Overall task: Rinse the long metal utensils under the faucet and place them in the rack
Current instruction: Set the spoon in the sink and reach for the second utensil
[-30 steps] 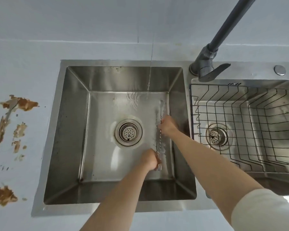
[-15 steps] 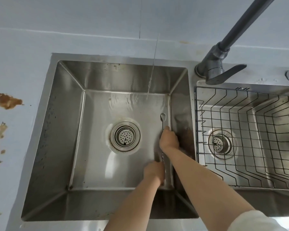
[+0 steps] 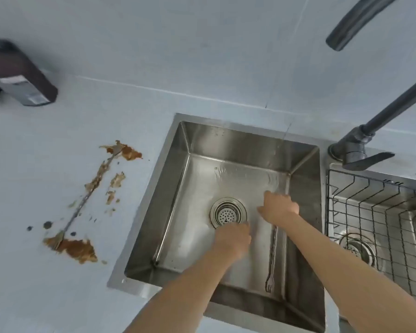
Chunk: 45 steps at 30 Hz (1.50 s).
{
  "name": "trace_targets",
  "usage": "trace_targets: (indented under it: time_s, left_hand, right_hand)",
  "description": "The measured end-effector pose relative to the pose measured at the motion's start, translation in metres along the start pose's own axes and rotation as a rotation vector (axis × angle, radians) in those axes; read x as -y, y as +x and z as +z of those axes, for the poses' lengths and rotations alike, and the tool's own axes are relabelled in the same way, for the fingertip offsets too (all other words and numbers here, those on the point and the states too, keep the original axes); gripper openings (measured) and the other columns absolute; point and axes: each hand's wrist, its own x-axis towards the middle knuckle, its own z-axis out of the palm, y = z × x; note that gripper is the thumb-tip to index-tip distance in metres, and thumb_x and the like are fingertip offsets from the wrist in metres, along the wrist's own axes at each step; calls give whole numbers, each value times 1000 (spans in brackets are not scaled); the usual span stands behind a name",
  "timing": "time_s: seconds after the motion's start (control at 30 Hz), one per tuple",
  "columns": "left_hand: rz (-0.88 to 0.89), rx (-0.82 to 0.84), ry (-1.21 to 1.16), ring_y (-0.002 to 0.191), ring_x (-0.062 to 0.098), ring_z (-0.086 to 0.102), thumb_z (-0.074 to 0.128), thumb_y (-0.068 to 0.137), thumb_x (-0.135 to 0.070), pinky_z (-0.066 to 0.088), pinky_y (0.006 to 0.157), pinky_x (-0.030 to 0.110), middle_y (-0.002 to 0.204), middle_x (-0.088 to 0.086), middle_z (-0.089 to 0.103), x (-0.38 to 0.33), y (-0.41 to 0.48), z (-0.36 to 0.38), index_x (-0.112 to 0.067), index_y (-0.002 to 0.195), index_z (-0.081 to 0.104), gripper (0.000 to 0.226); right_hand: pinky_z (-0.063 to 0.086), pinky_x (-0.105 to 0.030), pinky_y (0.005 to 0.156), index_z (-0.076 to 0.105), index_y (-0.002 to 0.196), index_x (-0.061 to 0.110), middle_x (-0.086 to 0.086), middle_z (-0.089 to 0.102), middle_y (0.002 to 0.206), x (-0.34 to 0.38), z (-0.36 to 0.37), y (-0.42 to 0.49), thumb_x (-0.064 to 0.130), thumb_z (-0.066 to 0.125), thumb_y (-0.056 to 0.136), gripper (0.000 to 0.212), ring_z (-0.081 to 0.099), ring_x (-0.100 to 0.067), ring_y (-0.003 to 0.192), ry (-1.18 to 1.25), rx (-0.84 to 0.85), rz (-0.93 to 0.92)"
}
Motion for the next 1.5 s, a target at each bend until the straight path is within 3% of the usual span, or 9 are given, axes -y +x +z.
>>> trace_targets:
  time_s: [0.17, 0.3, 0.4, 0.5, 0.73, 0.93, 1.13, 1.27, 1.5]
  left_hand:
    - [-144, -194, -69, 111, 36, 57, 40, 95, -21, 47, 88, 40, 120, 16, 60, 61, -44, -60, -9, 120, 48, 29]
    - [-266, -324, -113, 99, 31, 61, 38, 96, -22, 43, 70, 32, 109, 13, 65, 124, -79, -95, -10, 113, 52, 25]
    - [-378, -393, -154, 103, 28, 61, 38, 97, -24, 49, 80, 34, 113, 9, 65, 174, -103, -108, -12, 114, 53, 26]
    - [-490, -412, -166, 105, 26, 59, 36, 97, -27, 48, 82, 33, 115, 8, 63, 217, -121, -111, -11, 113, 53, 28]
    - [-601, -366, -142, 95, 27, 61, 35, 97, -16, 52, 77, 35, 101, 7, 58, 275, -132, -98, -8, 113, 50, 23]
    - [-546, -275, -110, 100, 26, 59, 35, 98, -21, 50, 78, 33, 110, 9, 55, 291, -124, -92, -8, 117, 44, 25]
    - [-513, -203, -11, 105, 24, 58, 41, 92, -3, 50, 81, 30, 118, 9, 55, 298, -120, -95, -6, 118, 45, 26]
    - [-499, -201, 22, 107, 23, 58, 40, 93, -4, 50, 84, 30, 120, 9, 56, 299, -121, -101, -6, 120, 45, 27]
    - [-431, -281, 12, 88, 28, 62, 37, 96, -8, 49, 71, 33, 94, 10, 61, 292, -120, -128, -6, 107, 48, 16]
  right_hand:
    - [41, -33, 91, 51, 125, 20, -2, 57, 128, 53, -52, -24, 28, 43, 92, 35, 53, -24, 117, -188, -40, -113]
    - [40, -30, 78, 51, 120, 14, -7, 60, 117, 113, -90, -44, 19, 39, 94, 29, 58, -26, 107, -134, -211, -275]
    - [44, -30, 79, 50, 121, 12, -9, 59, 118, 166, -103, -52, 18, 38, 96, 29, 58, -28, 106, -86, -255, -449]
    - [49, -36, 86, 45, 128, 12, -11, 56, 121, 220, -99, -54, 13, 34, 96, 34, 57, -30, 107, -189, -262, -608]
    - [46, -33, 65, 49, 123, 5, -13, 52, 120, 317, -74, -52, -11, 45, 85, 41, 58, -31, 104, -547, -331, -940]
    - [46, -34, 76, 54, 114, 5, -10, 51, 113, 352, -65, -40, -12, 51, 82, 37, 59, -26, 95, -688, -327, -1007]
    - [40, -31, 66, 54, 112, 5, -9, 50, 101, 361, -65, -32, -14, 48, 81, 36, 59, -24, 88, -746, -307, -1041]
    - [37, -31, 61, 53, 114, 5, -5, 38, 84, 362, -71, -37, -13, 48, 81, 38, 41, -17, 64, -773, -290, -1032]
    - [36, -37, 68, 50, 119, 10, -5, 52, 111, 328, -93, -39, -10, 48, 84, 40, 44, -21, 76, -692, -392, -926]
